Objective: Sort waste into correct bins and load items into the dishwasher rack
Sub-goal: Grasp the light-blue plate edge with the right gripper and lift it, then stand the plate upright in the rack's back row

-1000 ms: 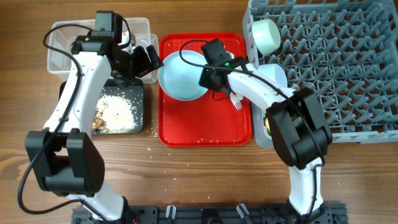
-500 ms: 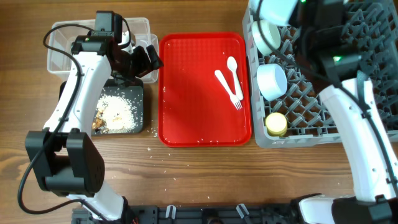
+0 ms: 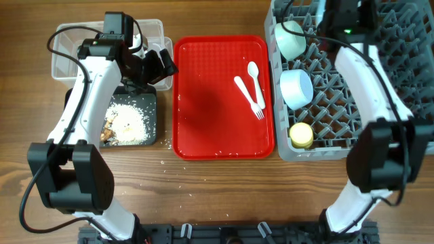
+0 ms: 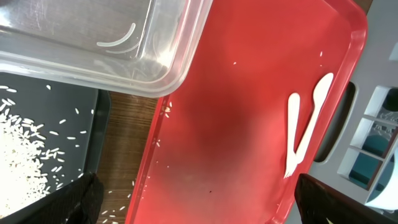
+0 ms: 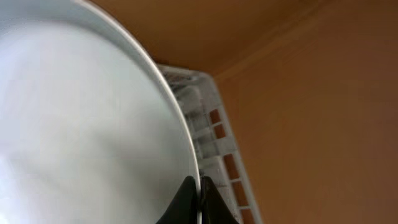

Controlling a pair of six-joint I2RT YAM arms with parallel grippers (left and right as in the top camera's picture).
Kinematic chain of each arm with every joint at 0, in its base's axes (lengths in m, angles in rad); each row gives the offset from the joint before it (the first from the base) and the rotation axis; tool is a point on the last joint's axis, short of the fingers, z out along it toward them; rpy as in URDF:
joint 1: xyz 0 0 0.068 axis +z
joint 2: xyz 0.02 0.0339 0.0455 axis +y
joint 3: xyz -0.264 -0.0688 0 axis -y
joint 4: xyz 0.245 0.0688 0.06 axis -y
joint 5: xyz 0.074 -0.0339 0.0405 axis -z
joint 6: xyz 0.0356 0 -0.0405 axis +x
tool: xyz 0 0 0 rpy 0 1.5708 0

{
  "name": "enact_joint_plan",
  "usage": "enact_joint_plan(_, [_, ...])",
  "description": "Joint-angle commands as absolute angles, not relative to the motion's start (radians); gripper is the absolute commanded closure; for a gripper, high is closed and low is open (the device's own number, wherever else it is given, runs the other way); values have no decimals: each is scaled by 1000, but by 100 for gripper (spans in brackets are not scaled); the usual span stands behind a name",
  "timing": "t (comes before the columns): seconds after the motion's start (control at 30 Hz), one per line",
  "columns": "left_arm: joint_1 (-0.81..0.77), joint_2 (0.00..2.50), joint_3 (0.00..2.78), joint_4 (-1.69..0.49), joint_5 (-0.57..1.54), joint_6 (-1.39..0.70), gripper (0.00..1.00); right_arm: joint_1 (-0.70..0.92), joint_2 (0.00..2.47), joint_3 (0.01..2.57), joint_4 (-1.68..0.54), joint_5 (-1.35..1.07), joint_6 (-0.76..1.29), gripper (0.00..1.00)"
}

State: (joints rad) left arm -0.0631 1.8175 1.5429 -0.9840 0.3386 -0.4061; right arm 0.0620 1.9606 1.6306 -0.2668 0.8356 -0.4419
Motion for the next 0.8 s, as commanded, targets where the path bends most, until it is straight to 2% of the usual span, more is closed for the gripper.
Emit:
enact_joint_plan(0.0, [-56,1800,1554,-984,347,-412,0,65,2019,1629,-255,822,-467,96])
enact_joint_plan(0.03, [-56,1800,1554,-984,347,-412,0,66,2020,1629,-255,809,-467,92])
enact_joint_plan(0.13, [-56,1800,1554,-984,347,-412,0,74,2020,1629,-249,778,-450,51])
enact_joint_plan(0.17, [-56,1800,1554,-984,347,-412,0,76,2017,1629,-250,778,-418,30])
enact_joint_plan(0.27, [-56,1800,1554,-984,347,-412,0,85,1982,1630,-257,777,-336,14])
enact_joint_plan(0.43, [-56,1800,1554,-984,347,-412,0,89,1796,1630,-338,686,-279,0])
enact_joint_plan(0.53, [-56,1800,1554,-984,347,-412,0,89,1662,1630,-457,529,-152,0])
enact_joint_plan(0.6, [-56,1800,1554,-984,347,-412,0,89,1561,1630,-583,115,15,0])
enact_joint_plan(0.67, [-56,1800,1554,-984,347,-412,0,89,1525,1630,-637,-215,59,0])
enact_joint_plan(0.77, [-56,1800,1554,-984,347,-412,0,89,1530,1629,-641,-485,187,0])
